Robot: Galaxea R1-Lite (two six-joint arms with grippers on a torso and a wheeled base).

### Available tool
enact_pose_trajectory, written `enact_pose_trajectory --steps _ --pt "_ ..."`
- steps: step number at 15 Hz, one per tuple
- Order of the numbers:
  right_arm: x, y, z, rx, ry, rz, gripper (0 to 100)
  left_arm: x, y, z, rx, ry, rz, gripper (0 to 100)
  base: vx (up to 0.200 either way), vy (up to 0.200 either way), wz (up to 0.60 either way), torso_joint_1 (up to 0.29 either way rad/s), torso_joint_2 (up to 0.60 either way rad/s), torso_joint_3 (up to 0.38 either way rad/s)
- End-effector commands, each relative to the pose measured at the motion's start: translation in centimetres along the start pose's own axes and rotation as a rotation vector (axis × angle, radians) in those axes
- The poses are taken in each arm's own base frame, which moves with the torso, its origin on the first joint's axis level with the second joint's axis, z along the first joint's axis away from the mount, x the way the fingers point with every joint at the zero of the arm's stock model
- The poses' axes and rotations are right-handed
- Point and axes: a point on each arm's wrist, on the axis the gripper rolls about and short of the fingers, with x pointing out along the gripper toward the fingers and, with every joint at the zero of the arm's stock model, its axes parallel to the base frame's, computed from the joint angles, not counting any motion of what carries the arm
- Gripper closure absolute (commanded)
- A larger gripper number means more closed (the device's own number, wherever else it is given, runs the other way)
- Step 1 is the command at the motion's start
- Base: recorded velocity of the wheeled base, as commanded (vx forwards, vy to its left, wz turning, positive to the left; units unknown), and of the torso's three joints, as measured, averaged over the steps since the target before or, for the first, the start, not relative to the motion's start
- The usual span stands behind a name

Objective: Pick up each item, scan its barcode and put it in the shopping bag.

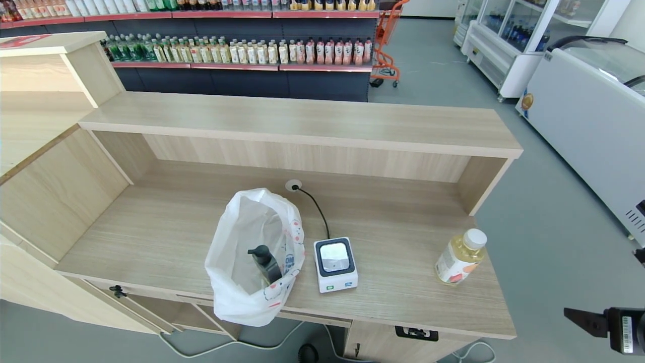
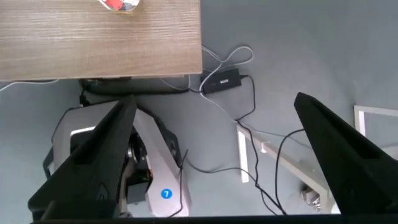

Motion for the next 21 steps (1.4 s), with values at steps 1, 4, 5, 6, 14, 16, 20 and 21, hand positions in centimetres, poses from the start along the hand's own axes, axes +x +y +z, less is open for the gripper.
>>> enact_pose_trajectory --steps 1,4,5,6,14,16,20,21 --pt "2.8 0.4 -0.1 0.002 0.085 0.012 0 0.0 0.0 0.0 0.000 0.002 0.000 100 0.000 0.000 0.00 0.000 0.00 0.000" --pt "4.3 0.7 -0.2 -0.006 0.080 0.017 0 0.0 0.0 0.0 0.000 0.000 0.000 100 0.000 0.000 0.00 0.000 0.00 0.000" --pt "4.4 0.8 -0.2 -0.008 0.081 0.022 0 0.0 0.0 0.0 0.000 0.000 0.000 100 0.000 0.000 0.00 0.000 0.00 0.000" --pt "4.4 0.9 -0.2 -0.010 0.082 0.026 0 0.0 0.0 0.0 0.000 0.002 -0.001 100 0.000 0.000 0.00 0.000 0.00 0.000" --pt "4.6 1.0 -0.1 -0.010 0.080 0.036 0 0.0 0.0 0.0 0.000 0.002 0.000 100 0.000 0.000 0.00 0.000 0.00 0.000" --pt "4.7 1.0 -0.1 -0.010 0.085 0.036 0 0.0 0.0 0.0 0.000 0.000 0.000 100 0.000 0.000 0.00 0.000 0.00 0.000" --pt "4.8 1.2 0.1 -0.017 0.057 0.043 0 0.0 0.0 0.0 0.000 0.000 0.000 100 0.000 0.000 0.00 0.000 0.00 0.000" --pt "4.9 1.3 0.0 -0.018 0.053 0.045 0 0.0 0.0 0.0 0.000 0.002 -0.001 100 0.000 0.000 0.00 0.000 0.00 0.000"
